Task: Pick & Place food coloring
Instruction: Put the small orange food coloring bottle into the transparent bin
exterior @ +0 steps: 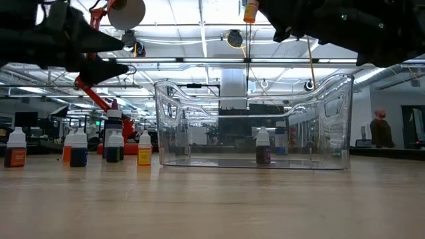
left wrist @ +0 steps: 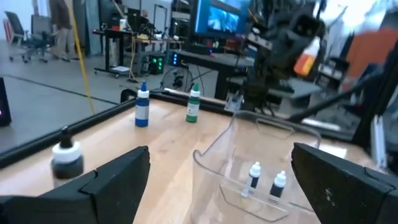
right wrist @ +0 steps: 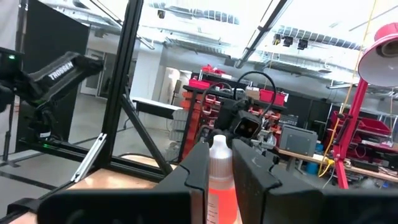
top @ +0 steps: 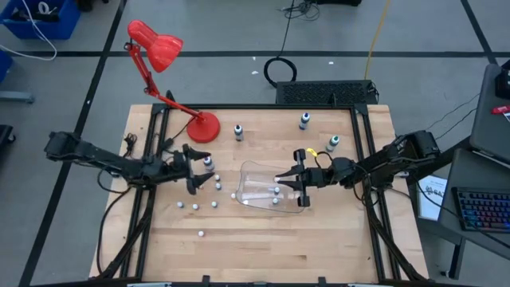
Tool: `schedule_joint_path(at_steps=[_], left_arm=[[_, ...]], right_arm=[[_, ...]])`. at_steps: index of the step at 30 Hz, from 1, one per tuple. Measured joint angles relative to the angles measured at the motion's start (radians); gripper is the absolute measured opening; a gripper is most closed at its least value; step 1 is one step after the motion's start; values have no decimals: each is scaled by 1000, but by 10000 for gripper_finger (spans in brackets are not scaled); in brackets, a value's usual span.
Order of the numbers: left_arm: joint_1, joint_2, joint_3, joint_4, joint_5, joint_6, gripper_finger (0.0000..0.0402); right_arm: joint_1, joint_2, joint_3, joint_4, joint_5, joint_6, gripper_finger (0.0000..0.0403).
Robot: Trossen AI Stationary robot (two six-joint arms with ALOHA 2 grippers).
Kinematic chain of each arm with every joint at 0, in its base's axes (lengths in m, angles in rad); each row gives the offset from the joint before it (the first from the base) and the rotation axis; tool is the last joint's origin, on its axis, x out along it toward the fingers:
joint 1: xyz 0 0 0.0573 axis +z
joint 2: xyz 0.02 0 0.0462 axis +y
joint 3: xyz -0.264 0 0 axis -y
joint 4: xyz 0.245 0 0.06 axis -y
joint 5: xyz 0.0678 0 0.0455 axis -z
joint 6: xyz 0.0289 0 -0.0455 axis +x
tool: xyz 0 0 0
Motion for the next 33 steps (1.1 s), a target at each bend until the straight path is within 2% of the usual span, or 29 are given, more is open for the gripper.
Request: schedule_joint_path(at_steps=[3, 10, 16, 20, 25, 33], left_arm=[[-5, 159, 86, 48, -1, 54, 388], [-7, 519, 373, 51, 3, 196, 388], [-7, 734, 594, 42, 51, 322, 388], [-17, 790, 687, 34, 63, 390, 388], [-20, 804, 748, 37, 212, 376, 388], [-1, 804, 775, 11, 234, 285, 388]], right_arm=[[-3, 0, 0, 1, 0, 0, 36], [-15, 0, 13, 22, -1, 1, 36], [-15, 0, 23, -8, -3, 12, 36], [-15, 0, 23, -16, -3, 22, 36], [-15, 0, 23, -26, -3, 22, 36], [-15, 0, 23, -10, -3, 19, 36]])
